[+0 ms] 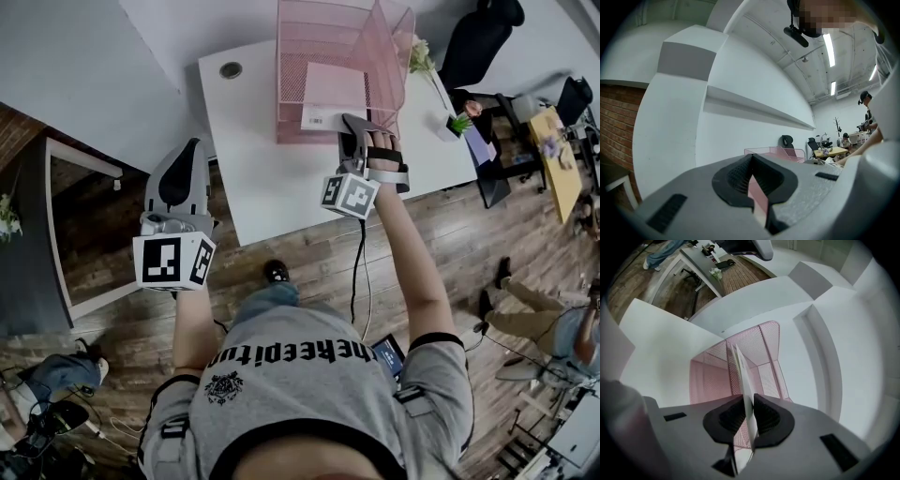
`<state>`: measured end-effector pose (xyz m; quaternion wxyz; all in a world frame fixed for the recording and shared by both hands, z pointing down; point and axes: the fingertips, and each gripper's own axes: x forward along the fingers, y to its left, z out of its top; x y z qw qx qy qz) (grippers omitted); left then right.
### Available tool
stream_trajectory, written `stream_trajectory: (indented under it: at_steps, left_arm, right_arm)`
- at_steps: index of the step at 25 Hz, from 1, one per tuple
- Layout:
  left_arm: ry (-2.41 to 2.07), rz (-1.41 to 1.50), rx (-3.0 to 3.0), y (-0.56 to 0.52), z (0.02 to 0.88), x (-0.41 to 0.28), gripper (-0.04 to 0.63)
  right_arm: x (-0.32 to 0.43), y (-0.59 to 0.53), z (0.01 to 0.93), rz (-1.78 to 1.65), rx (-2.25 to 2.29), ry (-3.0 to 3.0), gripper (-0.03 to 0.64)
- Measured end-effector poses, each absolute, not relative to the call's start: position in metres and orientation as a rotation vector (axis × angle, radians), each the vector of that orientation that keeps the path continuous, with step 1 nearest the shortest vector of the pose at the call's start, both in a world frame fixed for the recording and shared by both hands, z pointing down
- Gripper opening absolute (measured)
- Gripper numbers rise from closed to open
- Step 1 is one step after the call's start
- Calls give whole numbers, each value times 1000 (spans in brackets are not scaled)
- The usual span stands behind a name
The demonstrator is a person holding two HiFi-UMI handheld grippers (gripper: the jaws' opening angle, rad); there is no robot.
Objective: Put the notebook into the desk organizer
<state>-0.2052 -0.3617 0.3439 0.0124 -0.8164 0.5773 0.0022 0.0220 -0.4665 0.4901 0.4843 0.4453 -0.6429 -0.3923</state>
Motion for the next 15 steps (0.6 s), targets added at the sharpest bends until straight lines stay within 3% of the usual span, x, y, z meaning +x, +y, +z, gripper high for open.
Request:
stream_trajectory:
  at_steps: [15]
  left_arm:
    - [1804,0,-2556,-372,352,-211,4]
  right_arm:
    - [21,-495,491,-920,1153,-1511,41]
